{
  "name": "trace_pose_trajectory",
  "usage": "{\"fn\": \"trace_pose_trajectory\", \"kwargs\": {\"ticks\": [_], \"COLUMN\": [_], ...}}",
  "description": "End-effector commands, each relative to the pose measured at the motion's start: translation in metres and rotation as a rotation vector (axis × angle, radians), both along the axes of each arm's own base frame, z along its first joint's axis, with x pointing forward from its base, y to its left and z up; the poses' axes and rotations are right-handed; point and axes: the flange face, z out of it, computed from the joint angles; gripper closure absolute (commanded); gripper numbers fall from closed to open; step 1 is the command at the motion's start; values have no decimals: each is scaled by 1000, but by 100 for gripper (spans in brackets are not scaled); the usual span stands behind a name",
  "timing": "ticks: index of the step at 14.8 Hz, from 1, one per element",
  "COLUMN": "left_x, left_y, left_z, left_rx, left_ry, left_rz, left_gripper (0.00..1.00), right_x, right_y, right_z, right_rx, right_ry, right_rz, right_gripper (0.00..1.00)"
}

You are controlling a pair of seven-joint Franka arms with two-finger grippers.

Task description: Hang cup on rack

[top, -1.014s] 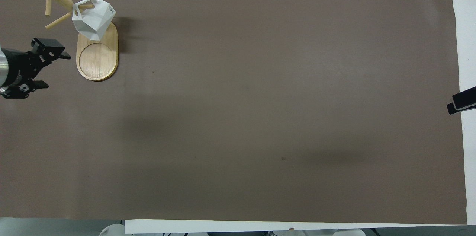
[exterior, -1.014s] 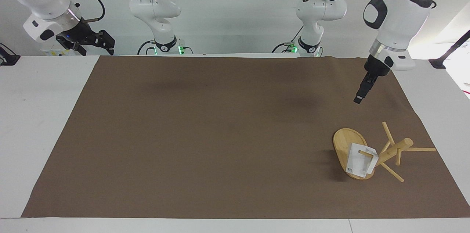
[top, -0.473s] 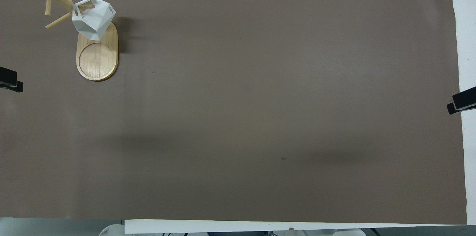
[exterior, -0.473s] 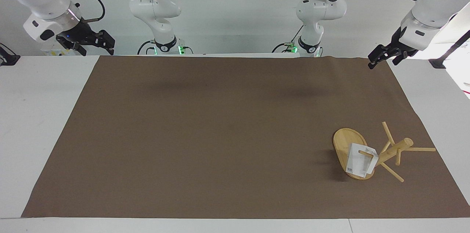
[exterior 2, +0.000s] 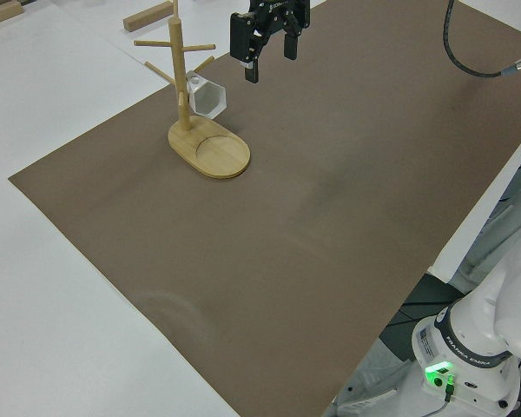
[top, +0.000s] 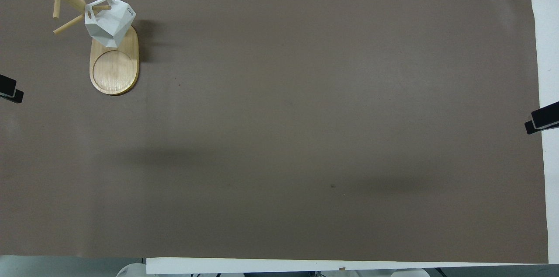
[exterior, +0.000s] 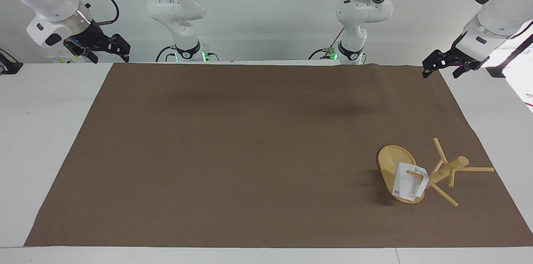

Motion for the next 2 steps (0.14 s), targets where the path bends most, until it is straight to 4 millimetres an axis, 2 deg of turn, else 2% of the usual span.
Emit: {"fn": "trace_pose_trajectory", "kwargs": {"ticks": [1,2], "left_x": [1,1], "left_y": [-1,-1], "left_z": [5,6], "left_rx": [11,12], "left_ry": [7,5], "left_rz": [-18,-13], "left_gripper": [0,0], "right_x": [-5,-4], "right_y": [-1,0], "right_z": [0,-1], "right_rx": [-9,-9], "right_ry": [-14,-12], "right_rz": [-7,-5], "right_gripper": [1,1]}}
